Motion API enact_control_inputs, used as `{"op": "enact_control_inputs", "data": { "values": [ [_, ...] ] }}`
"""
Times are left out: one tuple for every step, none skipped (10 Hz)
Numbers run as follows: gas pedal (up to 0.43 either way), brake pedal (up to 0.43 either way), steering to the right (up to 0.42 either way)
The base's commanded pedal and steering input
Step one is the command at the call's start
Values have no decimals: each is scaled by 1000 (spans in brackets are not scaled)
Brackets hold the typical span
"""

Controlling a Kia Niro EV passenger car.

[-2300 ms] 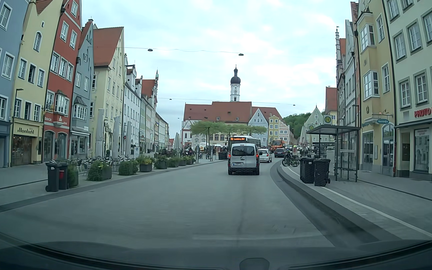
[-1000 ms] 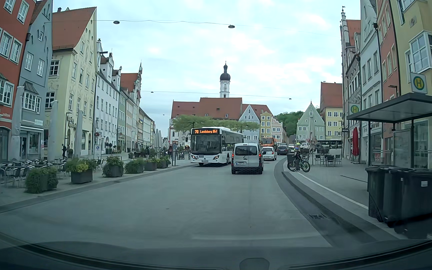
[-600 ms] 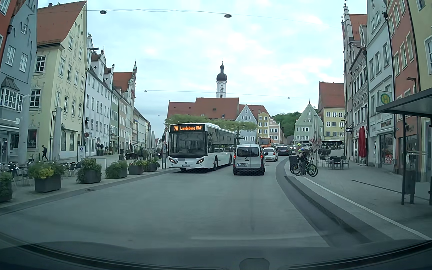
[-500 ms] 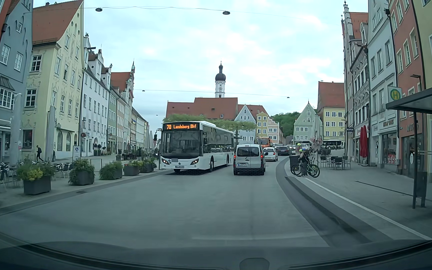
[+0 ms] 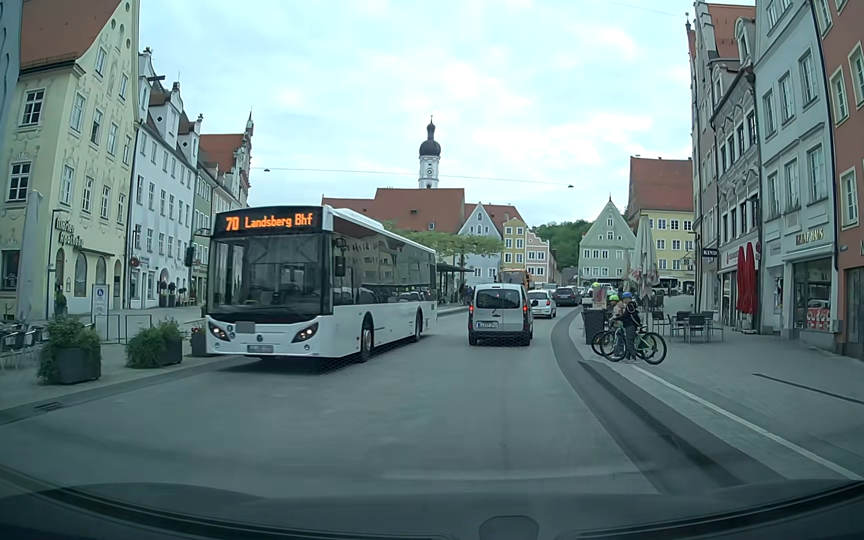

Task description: Follow the waypoints while adhering to traffic rules and regulations

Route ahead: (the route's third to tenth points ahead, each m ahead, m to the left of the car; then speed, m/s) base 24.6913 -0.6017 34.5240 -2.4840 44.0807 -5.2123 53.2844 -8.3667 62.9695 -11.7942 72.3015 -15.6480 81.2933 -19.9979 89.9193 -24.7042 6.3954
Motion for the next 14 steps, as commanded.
{"op": "enact_control_inputs", "data": {
  "values": [
    [87,0,25],
    [87,0,25],
    [87,0,25],
    [87,0,23],
    [87,0,21],
    [87,0,20],
    [87,0,21],
    [87,0,21],
    [87,0,21],
    [87,0,21],
    [87,0,23],
    [87,0,27],
    [87,0,30],
    [87,0,33]
  ]
}}
